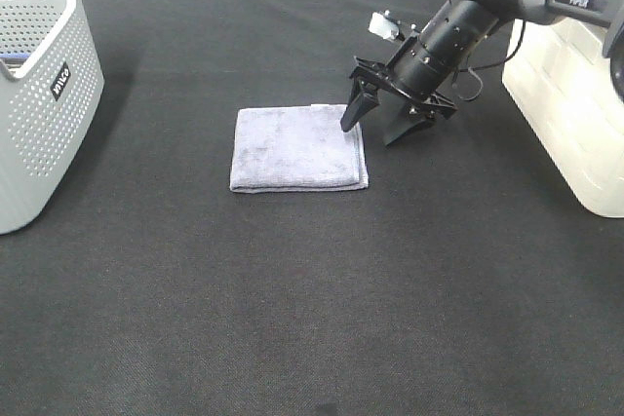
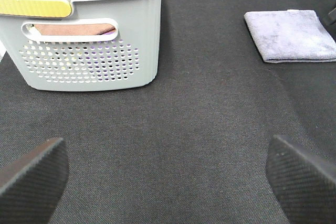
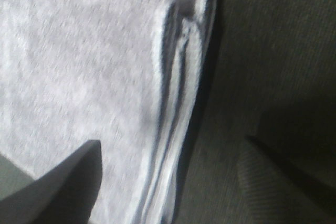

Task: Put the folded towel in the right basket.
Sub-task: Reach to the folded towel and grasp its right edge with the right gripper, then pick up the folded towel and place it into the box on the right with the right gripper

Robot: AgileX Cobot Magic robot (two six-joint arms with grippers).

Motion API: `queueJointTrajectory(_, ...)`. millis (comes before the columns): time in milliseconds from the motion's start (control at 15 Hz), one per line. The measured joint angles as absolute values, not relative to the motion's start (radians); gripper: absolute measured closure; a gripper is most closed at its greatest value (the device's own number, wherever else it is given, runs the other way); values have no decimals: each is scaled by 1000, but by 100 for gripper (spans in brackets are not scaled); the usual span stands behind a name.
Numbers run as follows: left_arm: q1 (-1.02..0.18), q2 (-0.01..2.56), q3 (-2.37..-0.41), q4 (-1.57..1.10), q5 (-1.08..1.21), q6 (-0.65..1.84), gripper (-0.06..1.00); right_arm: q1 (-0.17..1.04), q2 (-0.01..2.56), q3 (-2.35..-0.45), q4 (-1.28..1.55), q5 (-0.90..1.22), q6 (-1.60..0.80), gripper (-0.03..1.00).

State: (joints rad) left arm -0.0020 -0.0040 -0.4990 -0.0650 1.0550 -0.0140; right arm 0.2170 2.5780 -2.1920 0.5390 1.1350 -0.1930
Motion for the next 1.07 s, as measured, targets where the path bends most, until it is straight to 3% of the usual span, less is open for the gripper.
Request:
queueJointTrajectory(400, -2, -4, -499, -65, 1055, -14, -2, 228, 2618, -2197, 625, 1112, -251, 30)
queueJointTrajectory(467, -2, -4, -499, -65, 1055, -14, -2, 240, 2624, -2197, 630, 1100, -270, 35)
queueJointTrajectory(667, -2, -4, -499, -65, 1055, -14, -2, 262, 2635, -2197, 622, 1060, -262, 83)
queueJointTrajectory(733, -2, -4, -499, -65, 1055, -14, -2, 262, 2635, -2197, 619, 1060, -260, 91)
queueJointTrajectory(1067, -2, -4, -499, -65, 1055, -14, -2, 263, 2554, -2197, 568, 1060, -261, 90)
